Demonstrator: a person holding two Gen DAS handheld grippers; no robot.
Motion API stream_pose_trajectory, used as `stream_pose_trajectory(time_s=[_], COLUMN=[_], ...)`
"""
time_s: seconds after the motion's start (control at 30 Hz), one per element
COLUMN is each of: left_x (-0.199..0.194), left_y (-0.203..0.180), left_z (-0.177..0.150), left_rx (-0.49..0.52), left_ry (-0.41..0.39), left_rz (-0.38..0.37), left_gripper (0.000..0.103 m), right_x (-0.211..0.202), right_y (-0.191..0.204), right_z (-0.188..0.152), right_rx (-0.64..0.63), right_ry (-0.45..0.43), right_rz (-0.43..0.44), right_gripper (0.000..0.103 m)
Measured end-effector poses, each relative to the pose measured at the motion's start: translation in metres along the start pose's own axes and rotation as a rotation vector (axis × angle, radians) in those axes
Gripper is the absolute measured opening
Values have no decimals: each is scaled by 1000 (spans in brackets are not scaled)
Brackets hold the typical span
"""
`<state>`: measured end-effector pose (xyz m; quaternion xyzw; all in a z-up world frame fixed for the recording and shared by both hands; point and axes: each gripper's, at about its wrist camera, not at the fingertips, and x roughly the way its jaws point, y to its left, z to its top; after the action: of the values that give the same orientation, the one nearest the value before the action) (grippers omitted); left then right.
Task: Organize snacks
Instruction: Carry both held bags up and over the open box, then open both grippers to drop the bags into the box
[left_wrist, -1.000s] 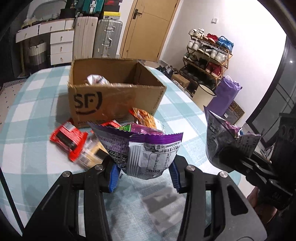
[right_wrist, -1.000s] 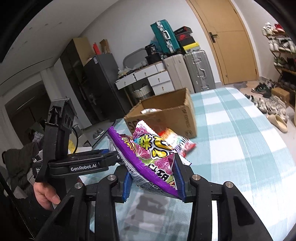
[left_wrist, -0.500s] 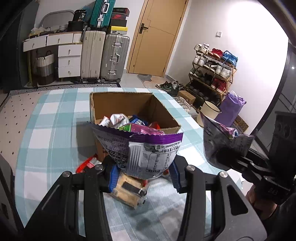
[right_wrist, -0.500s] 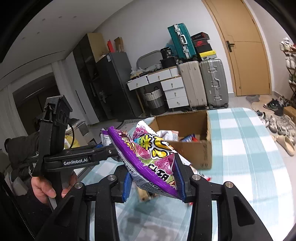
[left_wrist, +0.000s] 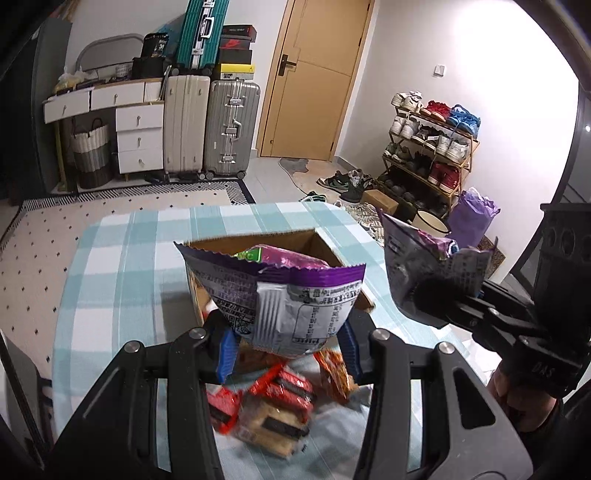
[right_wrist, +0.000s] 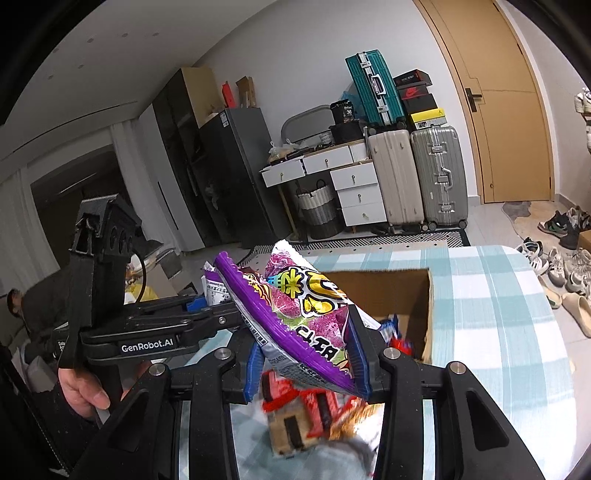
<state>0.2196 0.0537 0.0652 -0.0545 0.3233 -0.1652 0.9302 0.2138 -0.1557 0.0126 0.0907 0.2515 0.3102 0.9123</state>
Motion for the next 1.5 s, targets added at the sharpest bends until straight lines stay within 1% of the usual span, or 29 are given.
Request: stream_pose_trajectory(time_s=[0.17,0.37,0.6,0.87,1.0,1.23,1.27,1.3,1.33,1.37,1.4,1.5], left_x=[23,57,103,154,176,194,196,194,193,193,190,183], left_y=[1,20,33,52,60,62,62,63,65,66,65,64], left_z=[25,52,69,63,57,53,53,52,52,52,52,52], left_rx=[5,-16,-19,-47,-54,-47,-49,-54,-61,-64,-62,-50], left_ry=[20,50,97,140,164,177,179,174,173,169,167,151], left_rz=[3,-5,-6,2,-10,-27,-11,-4,-5,-3,3,7], left_gripper=[42,43,43,43,43,45,46,53,56,65,71,75], right_x=[15,39,69,102,114,132,134,136,138,139,139,134], right_y=[-9,-22,-41,-61,-71,-79,-78,-77,-77,-79,-80,-81], right_z=[19,33,41,36,31,26,26,25,24,24,23,24], right_rx=[1,8,27,38,51,47,40,31,25,27,32,29], right_ry=[9,35,67,125,141,171,174,177,184,185,182,162], right_rz=[0,0,-1,-5,-11,-19,-29,-38,-54,-63,-62,-58], right_gripper=[39,39,39,40,40,41,41,44,46,54,62,67])
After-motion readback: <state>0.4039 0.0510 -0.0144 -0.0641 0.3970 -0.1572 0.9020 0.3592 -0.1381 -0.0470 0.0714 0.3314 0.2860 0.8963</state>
